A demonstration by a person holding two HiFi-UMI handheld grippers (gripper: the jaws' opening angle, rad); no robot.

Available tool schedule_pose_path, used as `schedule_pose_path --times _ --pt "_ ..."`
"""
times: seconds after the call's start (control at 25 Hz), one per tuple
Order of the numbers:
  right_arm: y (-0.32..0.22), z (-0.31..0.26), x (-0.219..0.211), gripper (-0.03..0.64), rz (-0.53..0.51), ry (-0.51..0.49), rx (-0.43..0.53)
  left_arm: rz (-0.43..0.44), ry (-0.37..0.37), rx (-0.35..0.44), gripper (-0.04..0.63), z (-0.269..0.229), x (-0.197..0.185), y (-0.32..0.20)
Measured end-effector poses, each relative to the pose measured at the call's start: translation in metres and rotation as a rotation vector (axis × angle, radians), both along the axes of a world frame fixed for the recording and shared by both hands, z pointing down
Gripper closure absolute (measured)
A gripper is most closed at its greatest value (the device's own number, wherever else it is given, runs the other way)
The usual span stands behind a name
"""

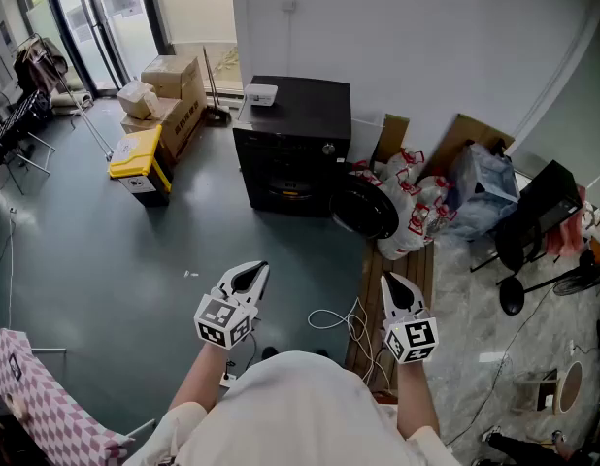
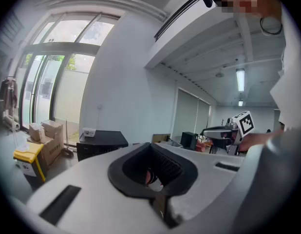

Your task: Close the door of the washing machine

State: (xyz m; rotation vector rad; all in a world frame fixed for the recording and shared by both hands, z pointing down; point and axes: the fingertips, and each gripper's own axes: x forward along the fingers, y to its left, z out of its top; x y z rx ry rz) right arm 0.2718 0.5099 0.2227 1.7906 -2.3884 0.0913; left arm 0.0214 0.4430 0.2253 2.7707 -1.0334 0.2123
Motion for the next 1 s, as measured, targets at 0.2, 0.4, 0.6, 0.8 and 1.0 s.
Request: schedule_pose_path --times 0.2,0.4,0.6,0.8,1.0 --pt "0.002 -0.001 -0.007 0.581 -0.001 0.006 0.001 0.007 0.002 -0.004 0.588 0.002 -0.004 0.002" --pt "0.0 0.001 -0.016 0.581 0.006 0.01 0.001 0.016 0.0 -0.008 0.588 0.007 -0.011 0.001" --pt "0.0 0.002 -0.024 0.581 0.019 -0.004 -0.001 0.02 0.003 -0.016 0.588 0.011 -0.019 0.001" --pt "0.001 0.008 -0.036 0.581 0.042 -0.009 -0.014 0.029 0.003 -0.032 0.588 0.017 -0.033 -0.002" --pt "0.002 0.015 -0.049 0.58 0.075 -0.002 -0.025 0.057 -0.006 -0.044 0.587 0.026 -0.046 -0.003"
